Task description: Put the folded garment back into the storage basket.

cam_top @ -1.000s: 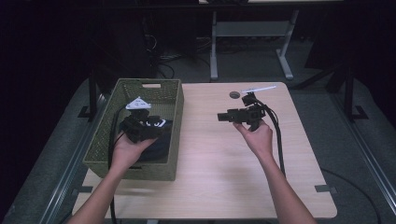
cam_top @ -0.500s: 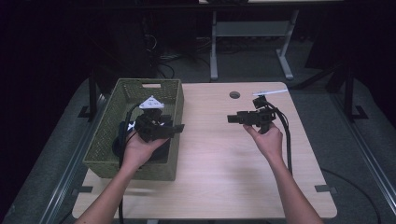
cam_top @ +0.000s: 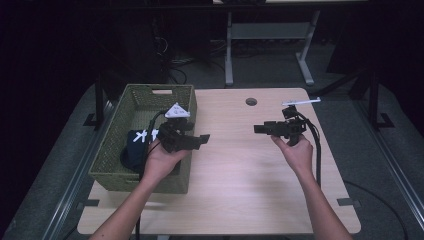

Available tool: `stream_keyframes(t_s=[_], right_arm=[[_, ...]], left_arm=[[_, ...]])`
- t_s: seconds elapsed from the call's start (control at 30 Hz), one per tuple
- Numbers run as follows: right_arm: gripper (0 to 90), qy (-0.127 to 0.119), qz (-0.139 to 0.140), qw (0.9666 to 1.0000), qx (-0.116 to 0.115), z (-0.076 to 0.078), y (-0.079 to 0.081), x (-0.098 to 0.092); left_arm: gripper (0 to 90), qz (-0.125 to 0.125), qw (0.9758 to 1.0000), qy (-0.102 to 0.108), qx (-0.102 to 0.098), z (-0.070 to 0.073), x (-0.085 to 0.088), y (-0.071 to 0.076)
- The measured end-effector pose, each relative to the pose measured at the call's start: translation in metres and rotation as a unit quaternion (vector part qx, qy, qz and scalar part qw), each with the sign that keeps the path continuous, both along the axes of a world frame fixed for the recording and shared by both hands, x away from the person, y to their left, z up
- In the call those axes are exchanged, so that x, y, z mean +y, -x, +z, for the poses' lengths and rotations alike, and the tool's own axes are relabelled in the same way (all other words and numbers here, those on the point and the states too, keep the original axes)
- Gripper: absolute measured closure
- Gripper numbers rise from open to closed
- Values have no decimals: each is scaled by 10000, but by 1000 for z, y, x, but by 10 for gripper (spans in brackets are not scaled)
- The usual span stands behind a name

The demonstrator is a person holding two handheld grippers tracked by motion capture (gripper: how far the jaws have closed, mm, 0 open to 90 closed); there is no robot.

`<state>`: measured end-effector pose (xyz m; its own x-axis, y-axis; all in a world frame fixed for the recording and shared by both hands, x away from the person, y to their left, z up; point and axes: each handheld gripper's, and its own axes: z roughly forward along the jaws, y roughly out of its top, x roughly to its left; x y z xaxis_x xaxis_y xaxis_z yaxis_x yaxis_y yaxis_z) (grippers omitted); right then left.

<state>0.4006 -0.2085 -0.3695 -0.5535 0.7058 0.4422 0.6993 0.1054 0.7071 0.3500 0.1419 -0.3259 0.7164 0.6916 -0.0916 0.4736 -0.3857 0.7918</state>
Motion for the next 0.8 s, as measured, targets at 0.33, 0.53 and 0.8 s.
stream_keyframes(t_s=[0.33,0.53,0.8], right_arm=[[344,28,-80,10000,20,-4,2,-16],[341,37,-135,9999,56,-9,4,-25],[342,122,-231,9996,112,-17,12,-40]], left_arm=[[248,-143,9999,-2,13,-6,-24,3],[246,-281,9996,15,22,-10,-39,7],[243,-358,9992,196,11,-17,-51,13]])
